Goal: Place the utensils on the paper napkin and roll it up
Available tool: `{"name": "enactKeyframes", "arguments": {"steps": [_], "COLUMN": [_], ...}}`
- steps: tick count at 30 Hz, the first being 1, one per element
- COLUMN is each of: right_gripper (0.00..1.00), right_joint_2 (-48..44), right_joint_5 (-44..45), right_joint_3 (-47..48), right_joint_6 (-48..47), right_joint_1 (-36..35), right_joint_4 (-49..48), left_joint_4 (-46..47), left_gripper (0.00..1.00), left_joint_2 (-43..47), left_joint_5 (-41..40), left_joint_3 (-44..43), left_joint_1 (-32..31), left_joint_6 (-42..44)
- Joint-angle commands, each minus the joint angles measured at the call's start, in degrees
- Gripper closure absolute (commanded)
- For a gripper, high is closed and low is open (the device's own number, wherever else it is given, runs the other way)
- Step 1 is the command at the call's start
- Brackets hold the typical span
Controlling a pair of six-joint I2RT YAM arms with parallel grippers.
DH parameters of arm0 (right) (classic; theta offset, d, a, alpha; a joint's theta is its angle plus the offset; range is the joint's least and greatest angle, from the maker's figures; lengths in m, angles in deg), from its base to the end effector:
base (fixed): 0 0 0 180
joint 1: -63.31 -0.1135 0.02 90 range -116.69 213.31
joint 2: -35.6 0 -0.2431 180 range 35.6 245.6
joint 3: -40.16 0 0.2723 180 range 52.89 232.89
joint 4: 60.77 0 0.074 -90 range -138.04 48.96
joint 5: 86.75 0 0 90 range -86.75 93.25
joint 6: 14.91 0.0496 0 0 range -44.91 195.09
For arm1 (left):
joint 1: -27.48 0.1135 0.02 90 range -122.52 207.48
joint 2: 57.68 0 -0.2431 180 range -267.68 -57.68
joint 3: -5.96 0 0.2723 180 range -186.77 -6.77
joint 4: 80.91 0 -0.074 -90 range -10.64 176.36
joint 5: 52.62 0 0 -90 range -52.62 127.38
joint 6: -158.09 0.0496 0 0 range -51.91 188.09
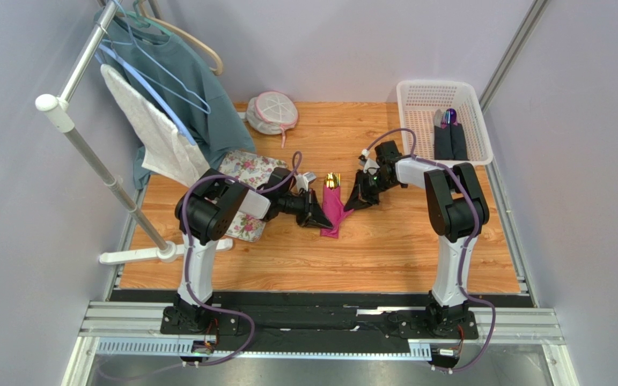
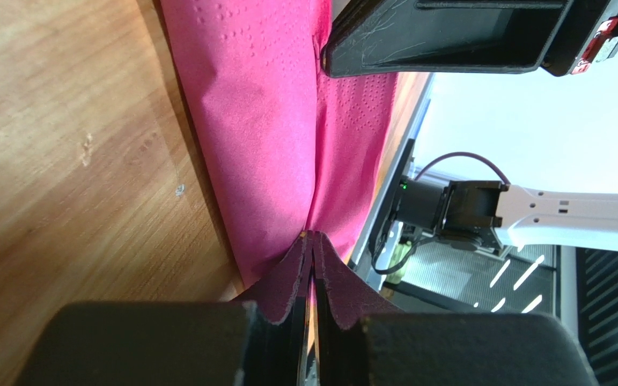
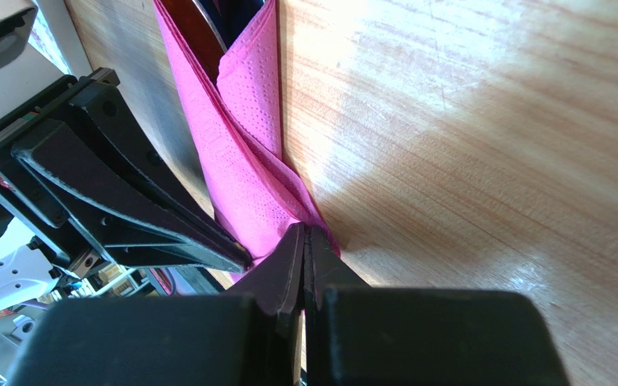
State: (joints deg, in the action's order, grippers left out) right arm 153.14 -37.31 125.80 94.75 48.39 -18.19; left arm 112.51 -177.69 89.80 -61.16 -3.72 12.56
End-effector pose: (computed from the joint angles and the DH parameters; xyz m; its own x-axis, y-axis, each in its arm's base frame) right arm 0.3719 0.1325 0.0776 -0.9992 -0.0017 -0.0412 -0.0293 0.7326 0.6800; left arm 0.3101 -0.2338 0.0406 -0.9996 0.0176 -0.0216 0.0267 0.3874 -0.9215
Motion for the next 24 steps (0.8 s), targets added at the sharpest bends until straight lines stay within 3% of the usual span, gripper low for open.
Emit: {"name": "enactKeyframes", "arguments": {"steps": [1,5,12,24], "right_gripper": [1.00,1.00,1.00,1.00], "right_joint_2": [-0.5,-0.1,-0.2,0.1], "right_joint_5": [6.0,6.0,6.3,6.1], "right_joint_3": [-0.7,-0.8,-1.3,-1.3], "right_joint_6": [-1.4,-1.4,-1.2,-1.0], "right_joint_1": [-0.2,-0.2,-0.2,-0.2], "right_joint_4": [-0.1,0.0,-0.3,-0.5], "left_joint_4": [-2.8,-5.1,4.5,6.0], "left_gripper": [0.89,0.88,0.87,0.87], "left_joint_2": [-0.6,-0.3,1.4,-0.4], "left_joint_5": [0.0,-0.5,3.0,4.0], "left_joint_3": [-1.5,-2.1,-0.7,-1.2], "left_joint_1": [0.1,0.0,-0.4,-2.0], "left_joint_6": [4.6,6.8,0.6,-1.4]}}
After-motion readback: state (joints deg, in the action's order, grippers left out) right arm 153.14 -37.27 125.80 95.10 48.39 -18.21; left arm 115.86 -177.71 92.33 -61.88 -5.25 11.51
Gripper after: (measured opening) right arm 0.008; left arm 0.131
